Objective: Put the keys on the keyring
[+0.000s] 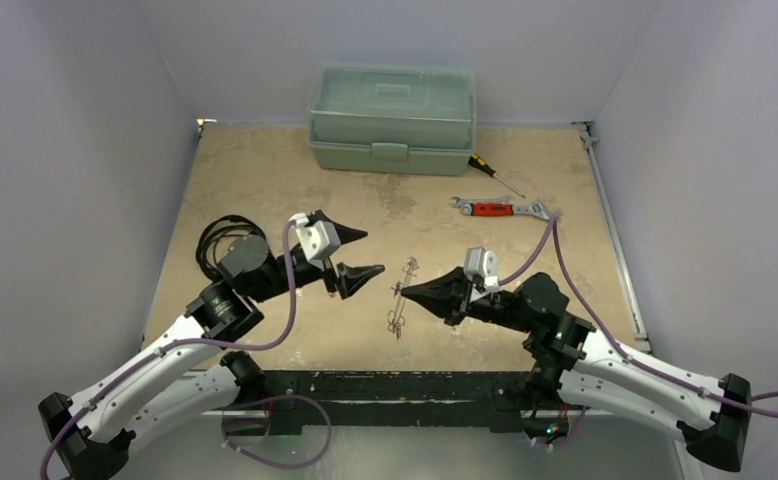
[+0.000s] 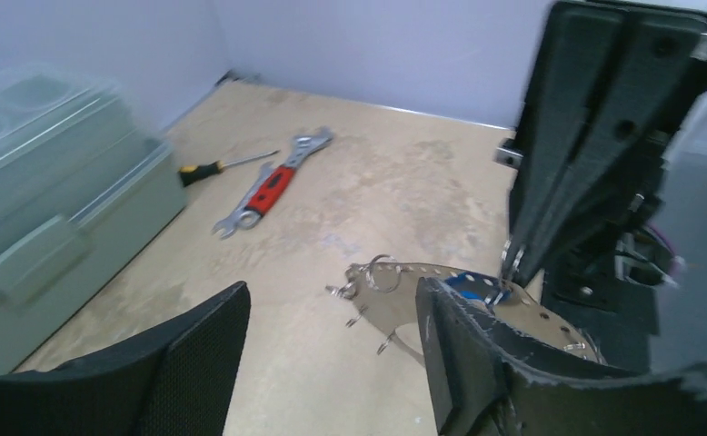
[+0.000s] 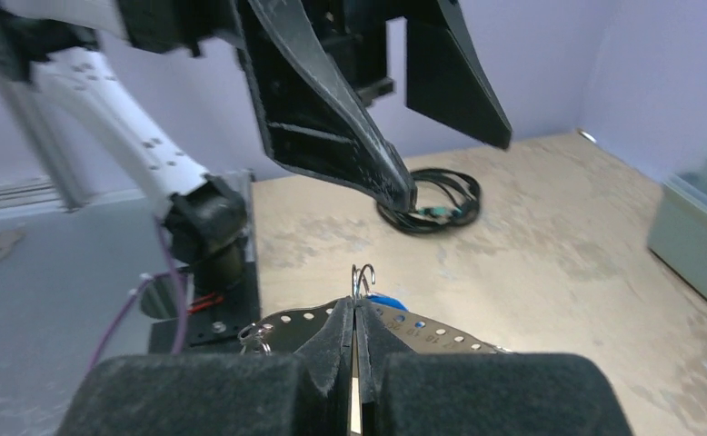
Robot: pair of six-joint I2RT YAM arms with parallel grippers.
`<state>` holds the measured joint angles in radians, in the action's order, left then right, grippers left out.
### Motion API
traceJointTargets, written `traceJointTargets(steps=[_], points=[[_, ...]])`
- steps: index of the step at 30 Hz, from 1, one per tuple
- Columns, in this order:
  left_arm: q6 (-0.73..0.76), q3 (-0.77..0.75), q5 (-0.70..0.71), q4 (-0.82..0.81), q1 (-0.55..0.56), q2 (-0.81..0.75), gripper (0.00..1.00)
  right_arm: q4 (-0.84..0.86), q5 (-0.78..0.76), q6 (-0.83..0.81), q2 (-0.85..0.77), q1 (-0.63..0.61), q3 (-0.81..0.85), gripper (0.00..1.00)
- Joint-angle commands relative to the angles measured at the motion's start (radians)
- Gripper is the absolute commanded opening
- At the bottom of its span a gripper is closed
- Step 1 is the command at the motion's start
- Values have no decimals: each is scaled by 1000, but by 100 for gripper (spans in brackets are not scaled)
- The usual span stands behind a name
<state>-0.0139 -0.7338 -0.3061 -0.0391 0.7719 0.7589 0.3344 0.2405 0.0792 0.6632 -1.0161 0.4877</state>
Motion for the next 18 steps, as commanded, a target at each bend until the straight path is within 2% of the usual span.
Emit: traceJointTargets(steps=[1,7,11,18], points=[[48,33,-308,-122,-8,-40,60,53,210,2,-52,1,22,0],[22,55,-514,-184,-8,-19,50,54,233,-2,-37,1,38,0],[-23,96,-605,-264,-8,-20,49,59,185,1,-26,1,48,0],[-15,89,-589,-238,-7,6,45,82,166,4,-22,1,53,0]])
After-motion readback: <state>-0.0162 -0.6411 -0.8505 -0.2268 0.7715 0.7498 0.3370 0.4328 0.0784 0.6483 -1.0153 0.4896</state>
